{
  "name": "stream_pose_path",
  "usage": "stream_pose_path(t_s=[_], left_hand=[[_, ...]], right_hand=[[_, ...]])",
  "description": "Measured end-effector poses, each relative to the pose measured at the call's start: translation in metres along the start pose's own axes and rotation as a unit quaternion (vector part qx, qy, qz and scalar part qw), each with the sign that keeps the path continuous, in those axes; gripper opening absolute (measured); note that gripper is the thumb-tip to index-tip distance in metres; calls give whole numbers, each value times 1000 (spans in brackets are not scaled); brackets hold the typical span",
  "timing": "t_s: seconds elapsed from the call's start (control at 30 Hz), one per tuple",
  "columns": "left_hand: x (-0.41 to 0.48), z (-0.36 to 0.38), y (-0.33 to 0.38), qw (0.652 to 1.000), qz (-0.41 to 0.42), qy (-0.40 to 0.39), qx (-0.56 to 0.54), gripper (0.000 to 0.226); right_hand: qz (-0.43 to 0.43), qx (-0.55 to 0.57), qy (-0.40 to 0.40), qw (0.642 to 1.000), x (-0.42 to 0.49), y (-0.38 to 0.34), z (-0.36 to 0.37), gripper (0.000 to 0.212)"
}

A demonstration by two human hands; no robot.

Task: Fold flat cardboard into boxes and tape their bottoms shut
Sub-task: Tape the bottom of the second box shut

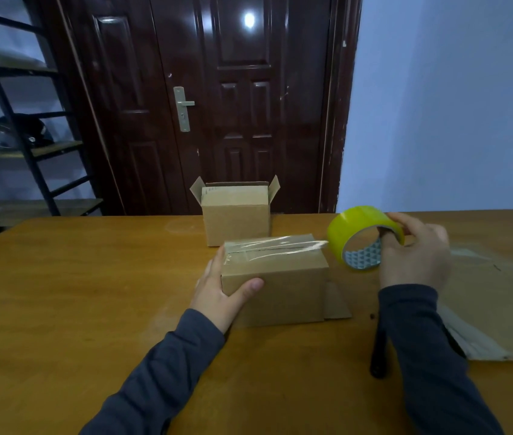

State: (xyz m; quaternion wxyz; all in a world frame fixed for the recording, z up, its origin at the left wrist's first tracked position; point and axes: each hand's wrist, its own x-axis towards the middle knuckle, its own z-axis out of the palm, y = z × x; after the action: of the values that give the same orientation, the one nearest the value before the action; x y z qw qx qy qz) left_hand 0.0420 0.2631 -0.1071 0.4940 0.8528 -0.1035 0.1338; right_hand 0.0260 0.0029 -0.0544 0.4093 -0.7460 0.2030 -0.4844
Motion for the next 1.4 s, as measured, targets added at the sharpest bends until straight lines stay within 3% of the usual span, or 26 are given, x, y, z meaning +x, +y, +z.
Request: stream_pose_path(t_s=[0.33,0.5,0.77,1.0,1.1,1.17,1.23,1.33,1.4], left_hand=[[-2,-1,2,1000,-18,-2,12,125],[-3,-1,2,1000,-21,-5,6,121],[-3,0,1,1000,-23,-4,5,119],[-7,-9,17,988,-71,-40,-134,124],[-1,-17,44,979,-57,46,-191,100],[13,-21,62,982,-35,139,-126,75],[33,-21,80,987,-13,161,12,57],[62,-4,104,971,21,42,234,52],[73,11,109,952,-6,-68,299,59]], right_hand=[[9,-51,-51,997,-3,10,4,20],[-14,-138,-111,984,-13,15,-1,40],[-24,-236,-177,955,-34,13,-2,46],[5,-256,-229,939,-40,7,-3,54],[7,-243,-234,942,-41,5,-3,53],[9,-236,-241,941,-42,5,-3,55],[10,-239,-248,939,-42,5,-3,59],[-1,-247,-248,937,-42,6,-3,64],[-6,-248,-249,936,-41,7,-3,63]])
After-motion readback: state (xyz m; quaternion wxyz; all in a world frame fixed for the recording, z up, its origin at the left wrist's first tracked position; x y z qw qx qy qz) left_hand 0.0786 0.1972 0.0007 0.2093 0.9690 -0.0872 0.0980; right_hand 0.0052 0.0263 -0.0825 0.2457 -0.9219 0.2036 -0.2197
